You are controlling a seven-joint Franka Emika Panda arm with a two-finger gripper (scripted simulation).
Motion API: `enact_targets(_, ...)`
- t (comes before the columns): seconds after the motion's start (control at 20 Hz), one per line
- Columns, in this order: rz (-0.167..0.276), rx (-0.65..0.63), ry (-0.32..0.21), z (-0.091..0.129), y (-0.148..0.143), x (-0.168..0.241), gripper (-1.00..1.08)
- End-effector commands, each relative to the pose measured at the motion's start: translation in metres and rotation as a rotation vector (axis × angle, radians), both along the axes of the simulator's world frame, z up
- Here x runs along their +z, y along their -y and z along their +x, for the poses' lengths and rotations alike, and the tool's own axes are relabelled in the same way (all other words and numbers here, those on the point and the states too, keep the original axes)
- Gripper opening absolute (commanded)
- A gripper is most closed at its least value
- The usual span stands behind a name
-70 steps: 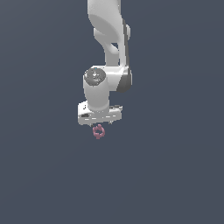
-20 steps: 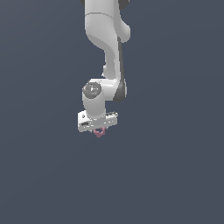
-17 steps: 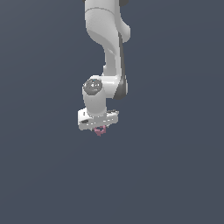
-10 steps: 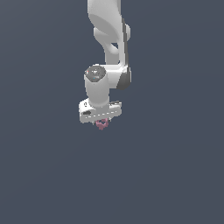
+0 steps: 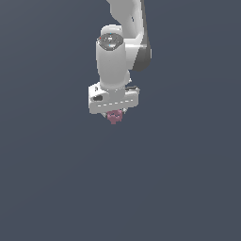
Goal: Pick up the object and move it to a goal position.
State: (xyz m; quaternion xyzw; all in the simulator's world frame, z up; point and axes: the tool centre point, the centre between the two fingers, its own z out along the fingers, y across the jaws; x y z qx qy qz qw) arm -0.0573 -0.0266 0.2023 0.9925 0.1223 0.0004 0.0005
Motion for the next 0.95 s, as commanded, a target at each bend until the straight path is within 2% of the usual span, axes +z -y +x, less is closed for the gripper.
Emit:
enact_targets(0.0, 0.0, 0.0, -0.001, -0.007, -0.006, 0.022, -1.0)
enact_targets(0.45, 0.0, 0.0, -0.001, -0.02, -0.023, 0.076, -1.0)
enact_targets(0.9, 0.001, 0.0, -0.001, -0.021, -0.026, 0.088, -1.0)
